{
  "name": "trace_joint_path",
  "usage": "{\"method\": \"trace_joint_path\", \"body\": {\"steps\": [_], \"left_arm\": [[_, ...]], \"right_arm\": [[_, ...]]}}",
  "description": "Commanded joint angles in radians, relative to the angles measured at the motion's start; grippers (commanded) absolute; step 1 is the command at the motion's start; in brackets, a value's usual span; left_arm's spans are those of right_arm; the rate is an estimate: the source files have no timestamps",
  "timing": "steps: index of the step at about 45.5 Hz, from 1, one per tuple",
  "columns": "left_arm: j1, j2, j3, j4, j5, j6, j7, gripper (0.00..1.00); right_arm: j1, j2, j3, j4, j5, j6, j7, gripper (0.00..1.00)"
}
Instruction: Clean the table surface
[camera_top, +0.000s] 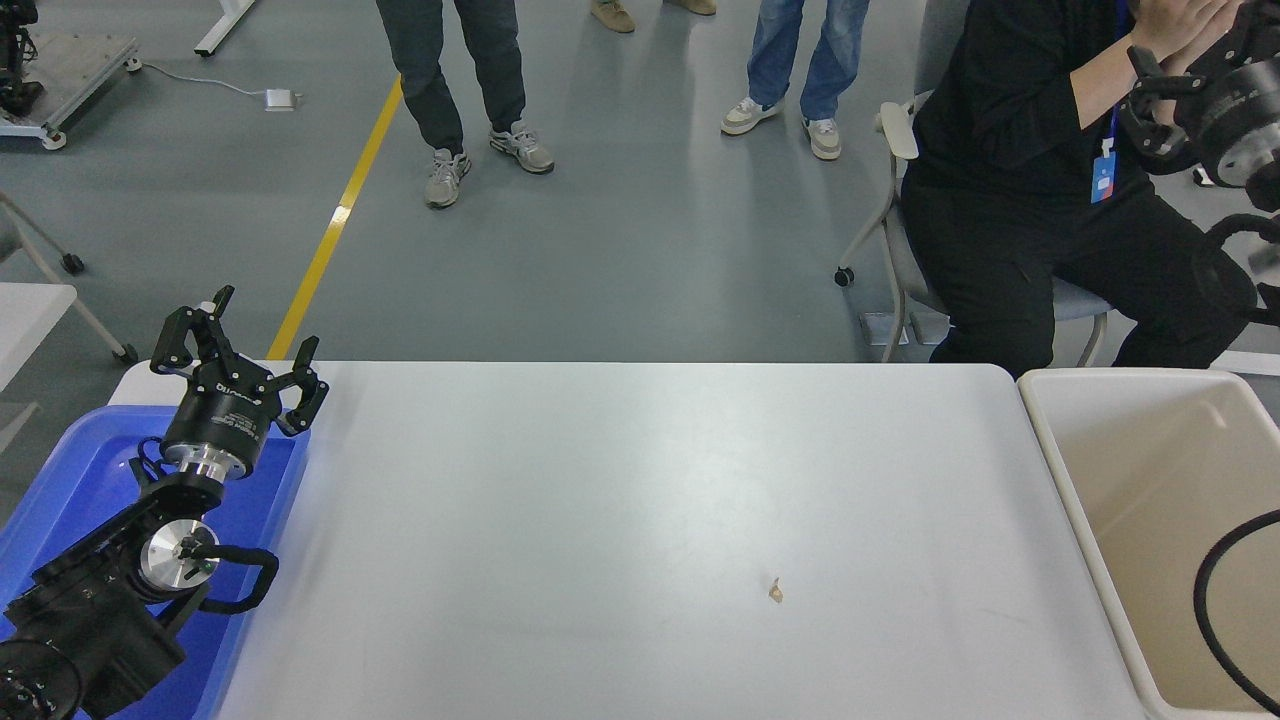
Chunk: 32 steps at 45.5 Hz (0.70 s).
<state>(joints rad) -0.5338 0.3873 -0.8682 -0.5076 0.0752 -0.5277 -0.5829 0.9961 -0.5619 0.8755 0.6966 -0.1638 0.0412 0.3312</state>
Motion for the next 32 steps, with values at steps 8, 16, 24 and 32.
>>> {"method": "trace_joint_path", "body": {"steps": [8, 16, 24, 32], "left_arm": [[0.000, 0.001, 0.000, 0.000, 0.000, 0.000, 0.000, 1.00], [0.000, -0.001, 0.000, 0.000, 0.000, 0.000, 0.000, 1.00], [0.000, 0.001, 0.000, 0.000, 0.000, 0.000, 0.000, 1.00], [0.000, 0.001, 0.000, 0.000, 0.000, 0.000, 0.000, 1.00]], "right_arm": [[-0.191, 0.077, 0.017, 0.009, 0.000, 0.032, 0.173, 0.98], [-0.281, 0.129, 0.020, 0.009, -0.042, 0.032, 0.213, 0.98], [-0.343, 0.169, 0.020, 0.009, -0.060, 0.032, 0.213, 0.98], [-0.379, 0.188, -0.003, -0.006, -0.060, 0.026, 0.210, 0.98]]}}
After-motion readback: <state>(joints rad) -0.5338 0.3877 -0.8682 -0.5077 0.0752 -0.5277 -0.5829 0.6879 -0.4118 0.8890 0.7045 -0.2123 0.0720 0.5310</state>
